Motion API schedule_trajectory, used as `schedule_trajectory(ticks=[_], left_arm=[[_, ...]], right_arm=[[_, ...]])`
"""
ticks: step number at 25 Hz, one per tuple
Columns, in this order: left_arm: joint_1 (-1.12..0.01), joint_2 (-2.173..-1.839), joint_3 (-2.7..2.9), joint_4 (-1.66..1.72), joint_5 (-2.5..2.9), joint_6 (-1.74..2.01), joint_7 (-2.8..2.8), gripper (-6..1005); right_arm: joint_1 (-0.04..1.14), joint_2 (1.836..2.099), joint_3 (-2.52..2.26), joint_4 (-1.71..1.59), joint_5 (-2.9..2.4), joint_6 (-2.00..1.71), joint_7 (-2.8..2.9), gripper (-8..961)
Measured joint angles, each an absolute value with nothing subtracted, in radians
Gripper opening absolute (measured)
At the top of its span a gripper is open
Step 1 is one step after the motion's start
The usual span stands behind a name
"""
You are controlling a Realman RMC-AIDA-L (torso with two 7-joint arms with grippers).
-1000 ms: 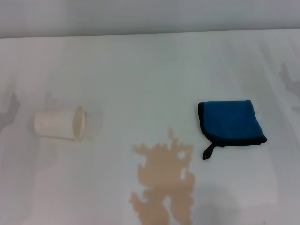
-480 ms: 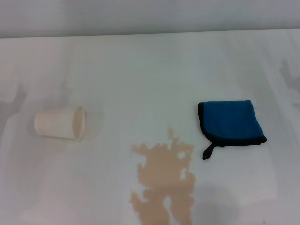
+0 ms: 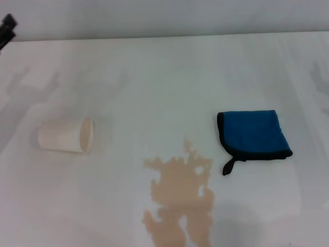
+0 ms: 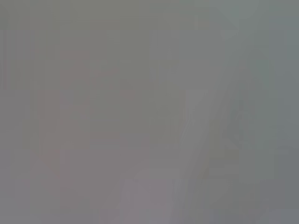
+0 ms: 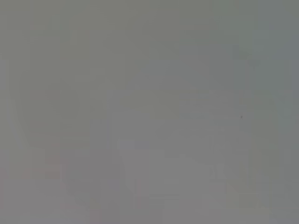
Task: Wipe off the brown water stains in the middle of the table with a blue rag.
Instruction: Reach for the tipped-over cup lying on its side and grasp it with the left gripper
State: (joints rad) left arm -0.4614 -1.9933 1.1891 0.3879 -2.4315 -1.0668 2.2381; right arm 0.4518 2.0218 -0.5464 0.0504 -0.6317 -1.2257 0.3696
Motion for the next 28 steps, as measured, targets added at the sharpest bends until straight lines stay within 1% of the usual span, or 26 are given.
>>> schedule_trajectory(ticks=[1, 2, 4, 5, 6, 7, 10, 15, 17, 24, 26, 28], left_arm=[[-0.48, -1.964, 1.187, 0.428, -2.312, -1.067, 2.185, 874], [-0.48, -1.964, 1.187, 0.428, -2.312, -1.067, 2.185, 874], [-0.497, -1.932, 1.183, 0.465, -2.198, -1.069, 2.126, 873], [-0.507, -1.911, 1.183, 0.491, -2.128, -1.069, 2.087, 873], [-0.522, -1.874, 1.182, 0.544, -2.016, -1.073, 2.014, 873], [-0.522, -1.874, 1.182, 0.544, -2.016, -1.073, 2.014, 873], [-0.544, -1.819, 1.181, 0.66, -1.788, -1.111, 1.9, 872], [-0.593, -1.756, 1.169, 0.842, -1.421, -1.266, 1.721, 872], [-0.62, -1.75, 1.132, 0.893, -1.308, -1.355, 1.694, 872], [-0.743, -1.769, 0.994, 0.983, -0.97, -1.643, 1.676, 872], [-0.786, -1.783, 0.996, 0.989, -0.86, -1.699, 1.673, 872], [-0.817, -1.808, 0.996, 0.99, -0.77, -1.72, 1.672, 872]], right_arm=[[0.452, 2.022, -0.546, 0.05, -0.632, -1.226, 0.37, 857], [0.452, 2.022, -0.546, 0.05, -0.632, -1.226, 0.37, 856], [0.455, 2.022, -0.546, 0.05, -0.632, -1.226, 0.37, 856], [0.457, 2.022, -0.546, 0.05, -0.632, -1.226, 0.37, 856], [0.458, 2.022, -0.546, 0.05, -0.632, -1.225, 0.37, 856], [0.458, 2.022, -0.546, 0.049, -0.632, -1.225, 0.37, 856], [0.458, 2.021, -0.546, 0.048, -0.632, -1.217, 0.37, 856], [0.453, 2.022, -0.545, 0.047, -0.632, -1.214, 0.37, 856], [0.451, 2.022, -0.545, 0.048, -0.632, -1.212, 0.37, 856], [0.457, 2.022, -0.544, 0.049, -0.632, -1.202, 0.37, 856], [0.457, 2.021, -0.544, 0.048, -0.632, -1.202, 0.37, 856], [0.457, 2.021, -0.544, 0.048, -0.632, -1.202, 0.37, 856]])
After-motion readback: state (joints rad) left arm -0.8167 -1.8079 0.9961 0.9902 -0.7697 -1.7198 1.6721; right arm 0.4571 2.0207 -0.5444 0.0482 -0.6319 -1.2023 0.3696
